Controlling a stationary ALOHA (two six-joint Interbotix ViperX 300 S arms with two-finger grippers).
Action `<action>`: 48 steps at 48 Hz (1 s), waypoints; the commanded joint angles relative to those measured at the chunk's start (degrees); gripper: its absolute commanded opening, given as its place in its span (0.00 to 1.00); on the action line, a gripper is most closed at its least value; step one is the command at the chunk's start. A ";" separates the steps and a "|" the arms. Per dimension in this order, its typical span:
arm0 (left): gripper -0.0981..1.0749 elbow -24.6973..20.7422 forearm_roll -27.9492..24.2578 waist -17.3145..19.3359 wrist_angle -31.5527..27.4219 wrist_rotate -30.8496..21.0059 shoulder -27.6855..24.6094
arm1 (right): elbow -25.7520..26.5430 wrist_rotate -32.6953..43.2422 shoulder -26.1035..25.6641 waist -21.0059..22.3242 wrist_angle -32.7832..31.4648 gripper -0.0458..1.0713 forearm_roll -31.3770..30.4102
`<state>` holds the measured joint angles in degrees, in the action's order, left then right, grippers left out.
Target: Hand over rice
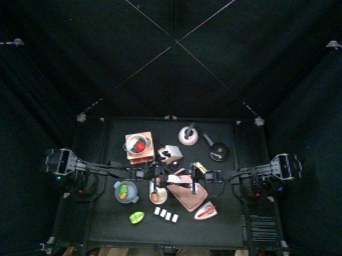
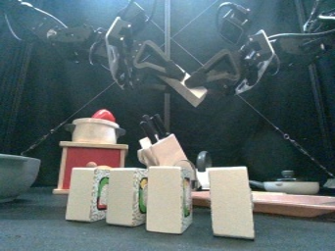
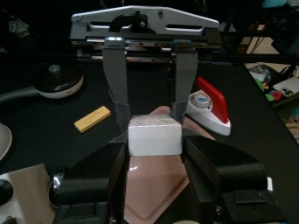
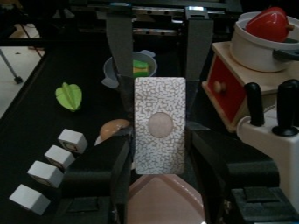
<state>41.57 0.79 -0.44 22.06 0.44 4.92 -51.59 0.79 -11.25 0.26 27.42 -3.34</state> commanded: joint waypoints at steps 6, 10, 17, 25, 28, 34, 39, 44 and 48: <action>0.63 -1.41 -0.09 0.18 0.88 -0.09 0.35 | 0.70 0.00 -1.14 -0.09 0.18 0.54 -0.18; 0.67 -1.23 -0.09 0.18 0.97 -0.09 0.35 | 0.53 0.00 -1.23 -0.09 0.18 0.54 -0.26; 0.81 -1.14 -0.09 0.18 1.05 -0.09 0.35 | 0.53 0.00 -1.23 -0.09 0.18 0.54 0.00; 0.94 -1.05 -0.09 0.26 0.97 -0.09 0.35 | 0.35 0.00 -1.23 -0.09 -0.26 0.54 0.09; 0.96 -1.05 -0.09 0.35 1.05 -0.09 0.35 | 0.35 0.09 -1.32 -0.09 -0.53 0.54 0.09; 0.96 -0.97 -0.09 0.35 1.05 -0.09 0.35 | 0.35 0.09 -1.32 -0.09 -0.62 0.54 0.09; 0.96 -0.97 -0.09 0.35 1.05 -0.09 0.35 | 0.35 0.09 -1.41 -0.09 -0.53 0.54 0.18; 0.96 -0.79 -0.09 0.35 1.05 -0.09 0.35 | 0.26 0.09 -1.32 -0.09 -0.53 0.54 0.18; 0.96 -0.70 0.00 0.44 1.05 -0.09 0.35 | 0.18 0.18 -1.41 -0.09 -0.53 0.54 0.35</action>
<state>41.57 0.70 -0.18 22.50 0.18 4.92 -51.86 0.88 -11.25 0.18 26.63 -3.25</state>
